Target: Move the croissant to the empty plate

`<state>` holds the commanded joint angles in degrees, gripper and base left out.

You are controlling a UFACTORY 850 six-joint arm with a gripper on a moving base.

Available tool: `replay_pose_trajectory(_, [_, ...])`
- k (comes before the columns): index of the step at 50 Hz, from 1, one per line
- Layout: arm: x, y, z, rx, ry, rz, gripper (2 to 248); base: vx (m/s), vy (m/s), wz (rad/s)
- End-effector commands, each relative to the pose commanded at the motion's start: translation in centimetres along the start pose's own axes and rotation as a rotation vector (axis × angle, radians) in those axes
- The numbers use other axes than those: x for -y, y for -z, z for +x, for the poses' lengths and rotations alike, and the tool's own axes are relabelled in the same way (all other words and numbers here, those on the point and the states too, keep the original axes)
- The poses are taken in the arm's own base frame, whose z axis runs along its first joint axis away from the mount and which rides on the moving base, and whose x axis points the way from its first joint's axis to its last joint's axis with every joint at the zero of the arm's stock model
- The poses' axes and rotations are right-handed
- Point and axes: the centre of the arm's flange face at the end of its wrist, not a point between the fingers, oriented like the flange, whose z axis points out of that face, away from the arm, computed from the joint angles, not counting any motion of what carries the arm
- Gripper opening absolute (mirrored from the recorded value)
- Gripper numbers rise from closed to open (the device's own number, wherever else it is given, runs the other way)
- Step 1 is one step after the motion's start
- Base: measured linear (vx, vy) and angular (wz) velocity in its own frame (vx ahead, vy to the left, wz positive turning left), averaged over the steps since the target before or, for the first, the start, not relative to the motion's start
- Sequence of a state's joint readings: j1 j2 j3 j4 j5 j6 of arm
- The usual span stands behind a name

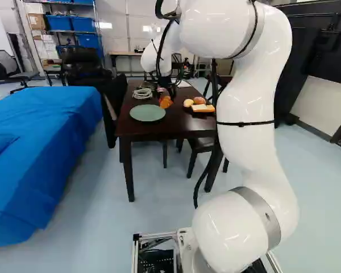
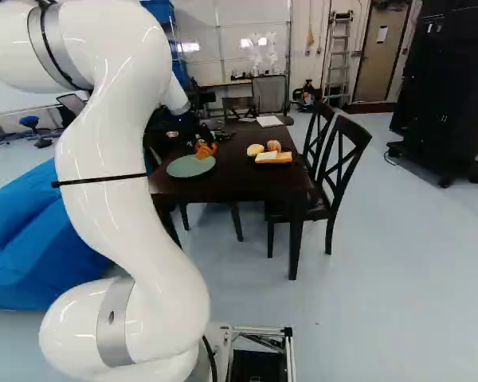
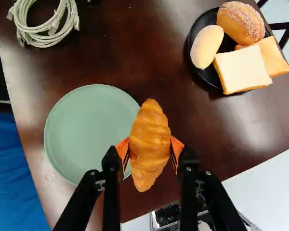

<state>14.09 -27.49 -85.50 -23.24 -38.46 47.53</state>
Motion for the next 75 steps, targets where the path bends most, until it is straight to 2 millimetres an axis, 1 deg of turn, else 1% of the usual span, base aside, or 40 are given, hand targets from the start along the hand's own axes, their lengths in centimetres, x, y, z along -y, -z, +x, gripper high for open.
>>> replay_pose_trajectory(29, [5.3, 0.3, -0.8, -0.009, 0.062, 0.032, 124, 0.000, 0.000, 0.000])
replay_pose_trajectory(36, [6.3, 0.3, -0.9, -0.012, 0.072, 0.039, 124, 0.000, 0.000, 0.000])
replay_pose_trajectory(43, [7.1, -0.6, -0.7, -0.009, 0.077, 0.040, 124, 0.000, 0.000, 0.000])
replay_pose_trajectory(61, [8.6, -3.7, -0.4, 0.005, 0.083, 0.032, 124, 0.000, 0.000, 0.000])
replay_pose_trajectory(75, [9.3, -5.8, -0.6, 0.022, 0.089, 0.021, 124, 0.000, 0.000, 0.000])
